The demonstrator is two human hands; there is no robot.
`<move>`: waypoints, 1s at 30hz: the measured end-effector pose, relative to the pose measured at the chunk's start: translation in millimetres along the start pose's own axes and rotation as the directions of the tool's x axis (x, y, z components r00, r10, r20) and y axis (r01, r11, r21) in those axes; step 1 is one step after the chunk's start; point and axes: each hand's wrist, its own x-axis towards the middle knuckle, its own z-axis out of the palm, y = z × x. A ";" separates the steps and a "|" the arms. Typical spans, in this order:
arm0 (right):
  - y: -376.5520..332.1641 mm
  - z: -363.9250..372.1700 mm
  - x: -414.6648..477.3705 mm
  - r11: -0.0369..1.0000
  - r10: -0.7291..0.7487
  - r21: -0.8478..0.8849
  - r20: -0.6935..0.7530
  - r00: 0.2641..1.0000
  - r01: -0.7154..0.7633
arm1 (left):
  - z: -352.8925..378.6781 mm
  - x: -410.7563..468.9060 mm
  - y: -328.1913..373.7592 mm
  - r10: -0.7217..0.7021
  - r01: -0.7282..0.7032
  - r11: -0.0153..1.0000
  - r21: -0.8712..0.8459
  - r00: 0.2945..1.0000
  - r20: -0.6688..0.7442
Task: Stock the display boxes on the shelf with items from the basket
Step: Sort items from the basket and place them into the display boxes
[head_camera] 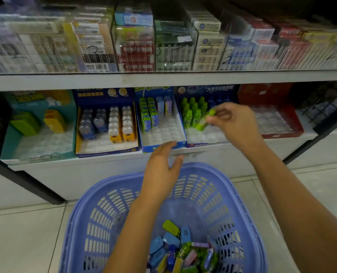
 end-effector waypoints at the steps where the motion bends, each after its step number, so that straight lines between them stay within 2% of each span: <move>1: 5.8 -4.4 12.0 0.997 -0.026 -0.080 -0.033 0.999 0.023 | -0.5 4.8 -1.8 0.008 -0.011 0.996 0.089 1.000 0.029; 3: 17.9 -6.8 34.1 0.981 -0.045 -0.192 -0.042 0.998 0.036 | -1.7 10.1 -6.2 0.005 -0.020 0.979 0.203 0.997 0.072; 7: 36.9 5.8 64.5 0.937 -0.065 -0.333 0.116 0.991 0.100 | 1.1 9.1 -14.7 0.016 -0.032 0.965 0.261 0.998 0.062; 11: 47.2 16.0 80.4 0.887 -0.022 -0.442 0.244 0.969 0.132 | 2.1 9.0 -18.9 0.027 -0.038 0.970 0.241 0.998 0.047; 20: 44.1 17.1 87.3 0.830 0.060 -0.546 0.285 0.957 0.111 | 1.8 11.4 -23.5 0.041 -0.055 0.970 0.237 0.997 0.063; 24: 20.3 14.7 89.6 0.705 0.158 -0.693 0.360 0.920 0.150 | -4.6 5.3 -17.4 0.045 -0.061 0.984 0.168 0.994 0.097; 26: 12.0 14.0 83.1 0.664 0.144 -0.730 0.338 0.930 0.162 | -6.9 -2.0 -15.6 0.070 -0.076 0.991 0.109 0.996 0.062; 28: 7.5 13.3 66.0 0.760 0.050 -0.638 0.252 0.966 0.127 | -7.3 -9.3 -17.9 0.096 -0.098 0.992 0.084 0.995 0.023; 30: 2.1 17.4 33.1 0.903 -0.041 -0.410 0.209 0.977 0.126 | -2.6 -16.0 -25.0 0.050 -0.052 0.998 0.034 0.998 0.046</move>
